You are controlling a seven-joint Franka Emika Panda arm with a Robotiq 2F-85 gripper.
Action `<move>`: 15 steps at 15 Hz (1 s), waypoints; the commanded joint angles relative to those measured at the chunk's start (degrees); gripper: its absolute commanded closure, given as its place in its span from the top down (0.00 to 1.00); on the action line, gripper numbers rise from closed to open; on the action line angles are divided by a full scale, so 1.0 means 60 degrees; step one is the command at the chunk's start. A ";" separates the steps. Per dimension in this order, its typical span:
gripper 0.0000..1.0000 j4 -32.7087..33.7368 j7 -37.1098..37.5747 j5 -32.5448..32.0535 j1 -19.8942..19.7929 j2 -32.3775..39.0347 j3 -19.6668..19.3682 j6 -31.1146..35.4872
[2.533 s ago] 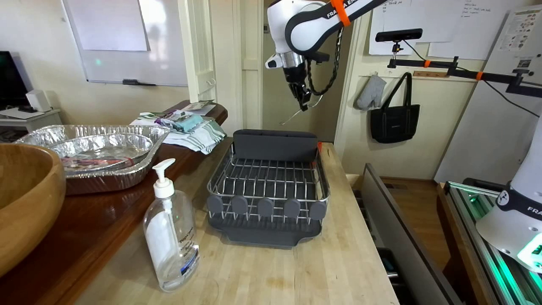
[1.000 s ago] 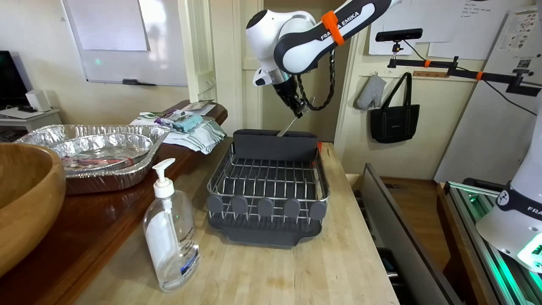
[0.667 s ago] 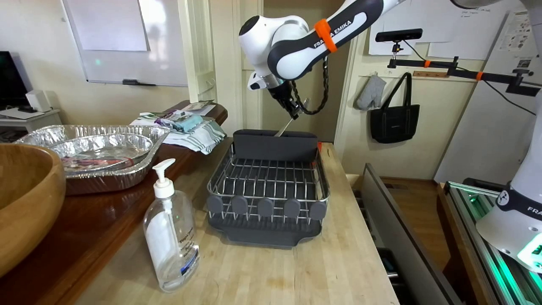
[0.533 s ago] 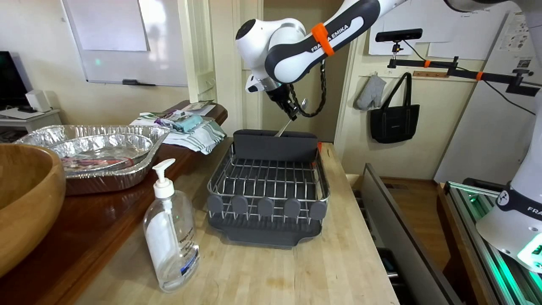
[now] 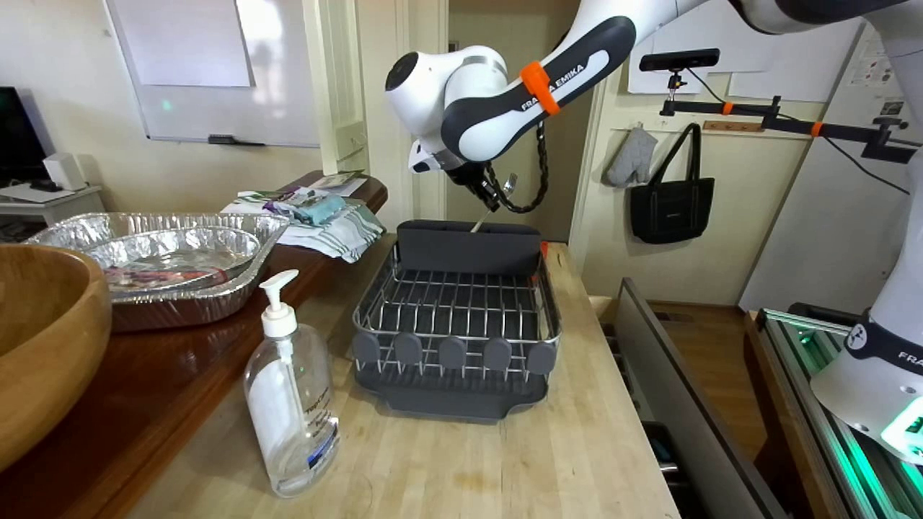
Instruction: Put one fork inside the drying rack
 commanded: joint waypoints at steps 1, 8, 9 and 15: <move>0.02 0.0178 0.0140 -0.0344 0.0132 0.0204 0.0098 -0.0259; 0.02 0.0070 0.0334 -0.0748 0.0285 0.0271 0.0168 -0.0142; 0.02 0.0069 0.0352 -0.0787 0.0286 0.0283 0.0183 -0.0142; 0.38 0.0037 0.0469 -0.0931 0.0273 0.0313 0.0198 -0.0117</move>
